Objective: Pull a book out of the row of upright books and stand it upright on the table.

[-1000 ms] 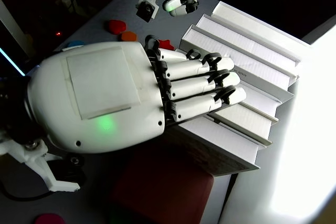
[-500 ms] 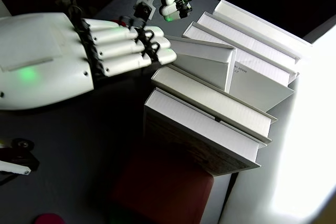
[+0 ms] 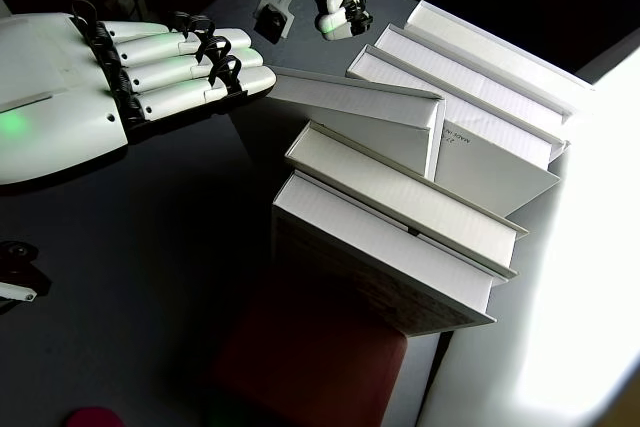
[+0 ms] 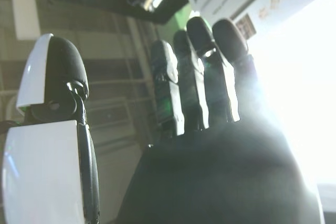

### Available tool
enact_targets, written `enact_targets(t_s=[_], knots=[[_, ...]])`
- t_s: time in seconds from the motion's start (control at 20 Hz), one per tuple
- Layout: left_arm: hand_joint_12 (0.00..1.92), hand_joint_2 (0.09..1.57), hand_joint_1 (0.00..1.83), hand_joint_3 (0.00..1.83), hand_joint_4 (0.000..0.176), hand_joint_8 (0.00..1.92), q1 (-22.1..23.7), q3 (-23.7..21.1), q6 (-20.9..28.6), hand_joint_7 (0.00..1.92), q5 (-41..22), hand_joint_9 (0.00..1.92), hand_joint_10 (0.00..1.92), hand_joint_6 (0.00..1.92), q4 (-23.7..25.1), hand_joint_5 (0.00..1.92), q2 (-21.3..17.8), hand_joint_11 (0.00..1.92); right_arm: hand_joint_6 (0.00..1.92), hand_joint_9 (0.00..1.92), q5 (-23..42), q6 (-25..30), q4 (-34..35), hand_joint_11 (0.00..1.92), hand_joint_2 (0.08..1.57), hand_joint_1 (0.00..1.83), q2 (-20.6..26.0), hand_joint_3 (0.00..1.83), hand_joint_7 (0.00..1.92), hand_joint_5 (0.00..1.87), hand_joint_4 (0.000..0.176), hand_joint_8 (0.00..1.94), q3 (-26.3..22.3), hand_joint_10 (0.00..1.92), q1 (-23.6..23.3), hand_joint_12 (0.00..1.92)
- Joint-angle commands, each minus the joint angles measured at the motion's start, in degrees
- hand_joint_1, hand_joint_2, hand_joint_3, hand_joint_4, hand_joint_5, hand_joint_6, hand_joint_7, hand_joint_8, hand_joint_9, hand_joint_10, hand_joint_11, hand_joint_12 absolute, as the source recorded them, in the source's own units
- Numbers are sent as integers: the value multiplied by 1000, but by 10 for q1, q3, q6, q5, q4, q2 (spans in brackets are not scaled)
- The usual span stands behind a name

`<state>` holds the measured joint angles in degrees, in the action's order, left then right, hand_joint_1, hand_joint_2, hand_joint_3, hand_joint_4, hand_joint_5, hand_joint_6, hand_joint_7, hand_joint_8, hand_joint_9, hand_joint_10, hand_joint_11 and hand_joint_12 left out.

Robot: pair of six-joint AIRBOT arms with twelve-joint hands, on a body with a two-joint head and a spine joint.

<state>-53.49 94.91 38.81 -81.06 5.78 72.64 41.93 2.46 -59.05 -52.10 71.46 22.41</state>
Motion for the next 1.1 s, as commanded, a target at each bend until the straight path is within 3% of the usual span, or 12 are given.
enact_targets(t_s=[0.0,0.15,0.2,0.25,0.45,0.55,0.6,0.7,0.75,0.95,1.0,1.05], knots=[[1709,1057,966,1,28,15,3,-1,5,481,-66,305,793,4,-28,557,-1,70,11,0,43,1,41,64,1172,0,2,6,0,307,47,0,-5,0,-4,30],[1726,1066,956,4,29,37,2,-1,5,541,-67,332,803,6,-29,563,0,116,20,0,54,-1,41,0,1166,253,11,1,0,348,168,0,-23,0,-5,0],[1710,1068,958,3,40,39,1,-1,5,549,-67,329,795,5,-30,562,0,89,24,0,57,-2,41,38,1175,295,13,4,0,368,174,0,-26,0,-5,18],[1718,1081,945,7,21,32,0,-2,5,539,-68,316,791,0,-32,541,0,66,23,0,61,-3,41,63,1180,308,16,5,0,379,176,0,-30,0,-5,36],[1719,1082,910,3,39,12,-8,-5,5,500,-76,240,854,14,-42,573,-1,2,2,0,67,-7,51,0,1136,378,16,0,0,419,176,0,-35,0,3,186],[1732,1065,935,0,36,8,-8,-5,5,489,-76,238,889,19,-42,588,0,6,4,0,67,-17,76,0,1138,275,14,0,0,376,176,0,-31,0,15,721],[1746,1091,933,3,20,1,-8,-5,5,473,-76,233,918,6,-43,559,0,0,1,0,67,-18,86,0,1133,268,11,0,0,385,144,0,-28,0,22,419],[1752,1097,913,4,22,4,-9,-6,5,478,-78,243,934,4,-46,555,0,9,1,0,75,-38,130,0,1139,309,-4,2,0,374,135,0,-19,0,60,340],[1747,1099,914,5,32,0,-10,-6,5,469,-78,232,933,3,-46,553,0,1,0,0,83,-42,150,0,1153,229,-13,1,0,320,132,0,-12,0,81,594],[1741,1092,930,1,31,3,-11,-10,5,464,-80,234,927,2,-47,550,-2,0,2,0,108,-41,189,0,1138,217,-29,0,0,312,97,0,-6,0,123,647],[1721,1085,930,0,19,2,-12,-12,5,461,-81,237,916,1,-48,543,-3,0,12,0,110,-41,190,0,1162,195,-29,0,0,291,100,0,-8,0,124,436],[1715,1091,920,0,39,0,-13,-12,5,452,-82,210,933,7,-50,559,-2,0,15,0,112,-41,190,0,1164,221,-29,0,0,315,115,0,-11,0,126,86]])
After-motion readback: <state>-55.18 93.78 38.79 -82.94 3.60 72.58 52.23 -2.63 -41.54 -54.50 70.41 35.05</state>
